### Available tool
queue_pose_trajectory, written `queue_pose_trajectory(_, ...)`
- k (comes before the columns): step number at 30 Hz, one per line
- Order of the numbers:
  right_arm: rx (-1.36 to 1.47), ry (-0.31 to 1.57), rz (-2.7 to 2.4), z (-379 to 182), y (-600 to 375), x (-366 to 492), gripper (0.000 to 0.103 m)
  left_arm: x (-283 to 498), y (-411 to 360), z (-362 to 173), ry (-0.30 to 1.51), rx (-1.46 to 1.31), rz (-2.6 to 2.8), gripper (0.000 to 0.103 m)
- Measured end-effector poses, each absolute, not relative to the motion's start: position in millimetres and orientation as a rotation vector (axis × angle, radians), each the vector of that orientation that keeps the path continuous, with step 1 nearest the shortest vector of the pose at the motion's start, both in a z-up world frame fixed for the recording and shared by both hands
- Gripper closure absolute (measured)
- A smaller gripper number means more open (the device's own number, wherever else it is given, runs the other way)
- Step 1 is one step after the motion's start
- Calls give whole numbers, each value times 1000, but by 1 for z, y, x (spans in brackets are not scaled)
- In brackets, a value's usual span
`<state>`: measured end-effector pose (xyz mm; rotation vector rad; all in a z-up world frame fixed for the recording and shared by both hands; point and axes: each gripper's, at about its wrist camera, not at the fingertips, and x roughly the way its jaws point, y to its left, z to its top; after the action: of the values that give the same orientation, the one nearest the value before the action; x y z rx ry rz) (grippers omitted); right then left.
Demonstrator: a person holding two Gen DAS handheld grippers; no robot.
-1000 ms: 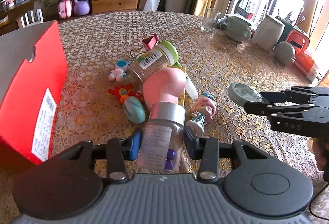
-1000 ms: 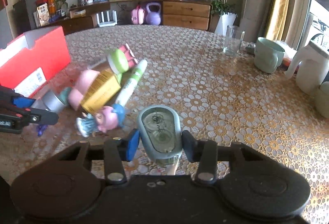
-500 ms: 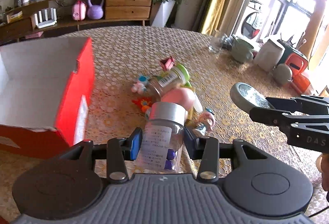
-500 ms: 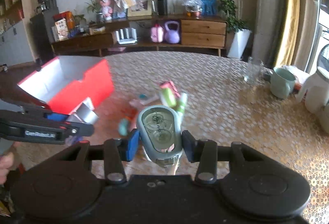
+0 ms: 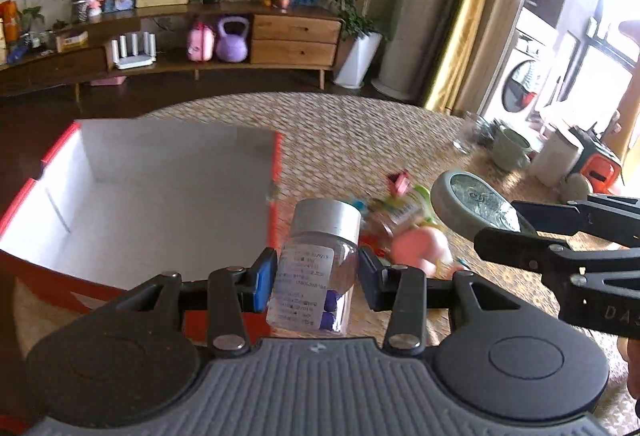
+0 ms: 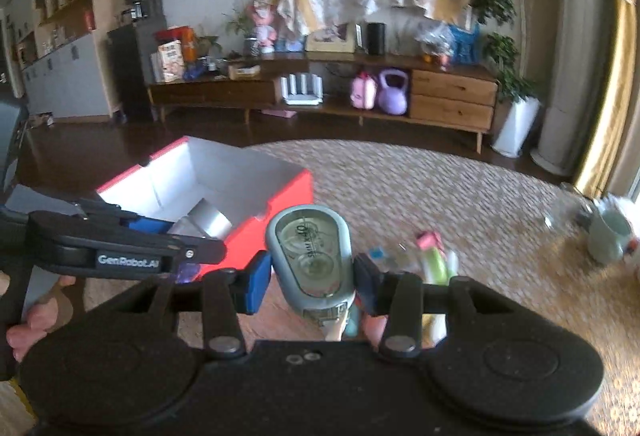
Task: Organize rigid objects
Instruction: 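Carry the tape dispenser and pill bottle with both tools over the red box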
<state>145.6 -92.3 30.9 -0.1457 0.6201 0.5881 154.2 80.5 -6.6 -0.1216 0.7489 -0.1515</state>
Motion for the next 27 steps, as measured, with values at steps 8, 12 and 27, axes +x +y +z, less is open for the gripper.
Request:
queue_pose_trajectory(8,-179,601,642,38,-31,158,59,168,138,3,749,-104,-75,60)
queue_pose_trajectory(12,-191,612,672,33,-2,169,59,181,165,2,769,-95,-36,60)
queue_pose_trajectory(27,-268,728,714,-22,89,213,62,253,228,-40,944,11,63,60)
